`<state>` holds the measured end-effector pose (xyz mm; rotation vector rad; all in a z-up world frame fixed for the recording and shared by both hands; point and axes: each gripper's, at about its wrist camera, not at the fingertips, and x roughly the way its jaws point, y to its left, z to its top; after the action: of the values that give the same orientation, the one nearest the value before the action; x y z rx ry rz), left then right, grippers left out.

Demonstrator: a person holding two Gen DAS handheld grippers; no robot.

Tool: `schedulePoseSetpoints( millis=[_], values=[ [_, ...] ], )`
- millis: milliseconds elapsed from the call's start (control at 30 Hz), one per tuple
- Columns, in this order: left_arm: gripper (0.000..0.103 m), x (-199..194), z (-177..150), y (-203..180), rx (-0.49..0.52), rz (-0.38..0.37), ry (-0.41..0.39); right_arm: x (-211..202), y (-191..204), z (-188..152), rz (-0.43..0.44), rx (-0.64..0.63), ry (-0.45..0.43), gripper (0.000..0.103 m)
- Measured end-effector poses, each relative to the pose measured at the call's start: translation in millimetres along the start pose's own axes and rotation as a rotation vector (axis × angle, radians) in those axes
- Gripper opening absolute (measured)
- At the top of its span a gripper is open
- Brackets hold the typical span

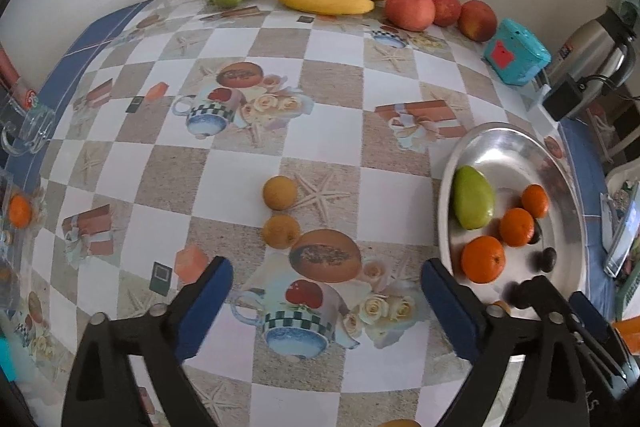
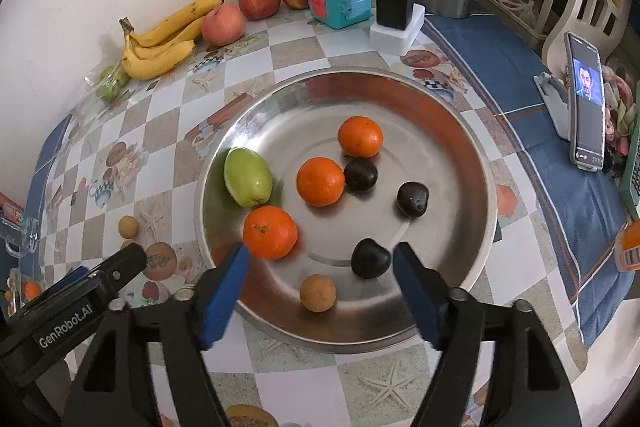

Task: Organize fruits
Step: 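Withdraw both open tools from the plate toward the loose brown fruits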

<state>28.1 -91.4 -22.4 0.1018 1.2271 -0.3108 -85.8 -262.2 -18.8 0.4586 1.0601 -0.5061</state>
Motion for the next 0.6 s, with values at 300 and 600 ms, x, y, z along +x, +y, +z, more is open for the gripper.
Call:
schedulePoseSetpoints(
  millis=[300, 600],
  values=[
    [0.103, 1.9, 2.3, 6.9, -0.019, 0.022, 0.004, 1.3, 0.9, 1.4, -0.002, -0.003, 0.000, 0.082],
    [0.103, 4.4, 2.5, 8.3, -0.013, 0.046, 0.011, 1.0, 2.8, 1.6, 0.001, -0.013, -0.014, 0.084]
  ],
)
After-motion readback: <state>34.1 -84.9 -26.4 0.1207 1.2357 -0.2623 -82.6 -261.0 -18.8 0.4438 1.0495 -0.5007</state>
